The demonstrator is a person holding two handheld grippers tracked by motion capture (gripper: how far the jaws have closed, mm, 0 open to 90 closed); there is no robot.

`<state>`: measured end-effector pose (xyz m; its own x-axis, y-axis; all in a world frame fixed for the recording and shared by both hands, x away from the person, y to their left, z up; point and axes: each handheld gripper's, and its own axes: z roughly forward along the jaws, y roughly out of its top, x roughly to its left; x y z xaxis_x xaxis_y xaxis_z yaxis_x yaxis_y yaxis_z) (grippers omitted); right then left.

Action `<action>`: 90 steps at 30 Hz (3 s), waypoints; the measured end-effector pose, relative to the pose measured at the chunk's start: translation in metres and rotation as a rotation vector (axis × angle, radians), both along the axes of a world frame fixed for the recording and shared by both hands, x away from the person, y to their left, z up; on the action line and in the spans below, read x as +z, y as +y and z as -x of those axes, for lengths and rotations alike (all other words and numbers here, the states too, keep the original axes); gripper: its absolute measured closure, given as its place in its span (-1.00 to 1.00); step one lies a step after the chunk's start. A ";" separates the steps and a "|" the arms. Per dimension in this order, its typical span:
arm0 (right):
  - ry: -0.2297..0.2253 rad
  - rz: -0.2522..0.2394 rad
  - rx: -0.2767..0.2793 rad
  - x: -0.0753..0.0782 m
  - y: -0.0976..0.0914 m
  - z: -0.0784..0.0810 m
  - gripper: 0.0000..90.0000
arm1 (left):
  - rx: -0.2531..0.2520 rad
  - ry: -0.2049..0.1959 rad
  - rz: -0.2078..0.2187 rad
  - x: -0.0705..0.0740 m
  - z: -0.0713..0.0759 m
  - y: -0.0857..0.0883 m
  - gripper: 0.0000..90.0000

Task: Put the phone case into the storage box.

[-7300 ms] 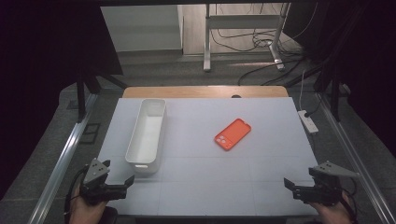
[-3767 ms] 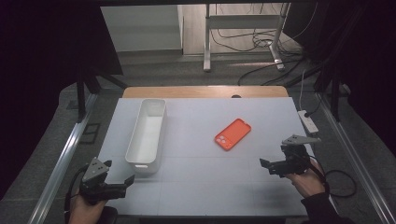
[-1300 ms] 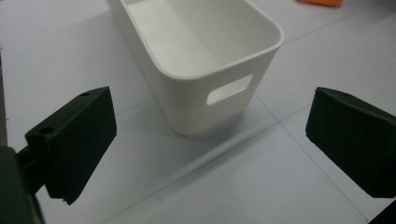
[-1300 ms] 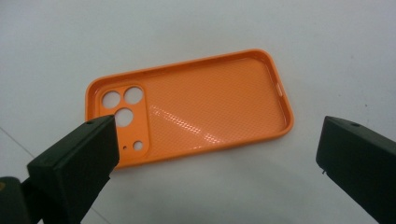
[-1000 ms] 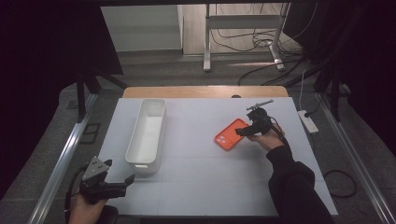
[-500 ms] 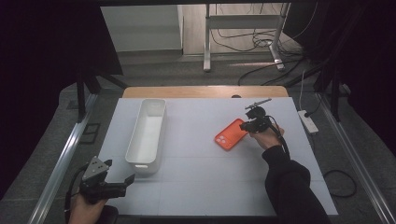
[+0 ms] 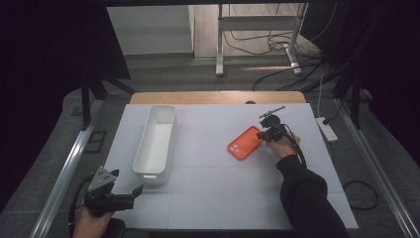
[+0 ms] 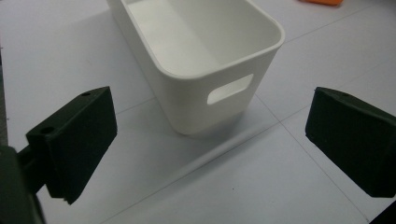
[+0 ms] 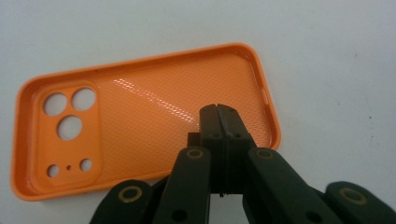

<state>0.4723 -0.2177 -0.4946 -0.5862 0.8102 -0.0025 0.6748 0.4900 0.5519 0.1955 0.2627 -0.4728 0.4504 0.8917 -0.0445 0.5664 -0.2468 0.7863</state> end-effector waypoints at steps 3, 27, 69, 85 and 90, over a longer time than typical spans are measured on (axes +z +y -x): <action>0.003 0.020 -0.003 -0.004 -0.001 -0.001 0.98 | -0.001 -0.001 -0.001 0.000 0.000 0.000 -0.93; 0.050 0.048 -0.005 -0.005 -0.013 0.021 0.98 | 0.001 0.000 0.003 0.000 0.000 0.000 -0.93; 0.160 -0.010 0.137 -0.005 -0.011 0.094 0.99 | -0.001 0.001 0.011 0.000 -0.001 0.001 -0.93; 0.139 -0.029 0.190 0.001 0.003 0.103 0.86 | -0.002 0.001 0.010 0.000 -0.001 0.001 -0.93; 0.074 -0.049 0.142 0.011 0.000 0.100 0.40 | -0.001 0.000 0.008 0.000 -0.001 0.000 -0.93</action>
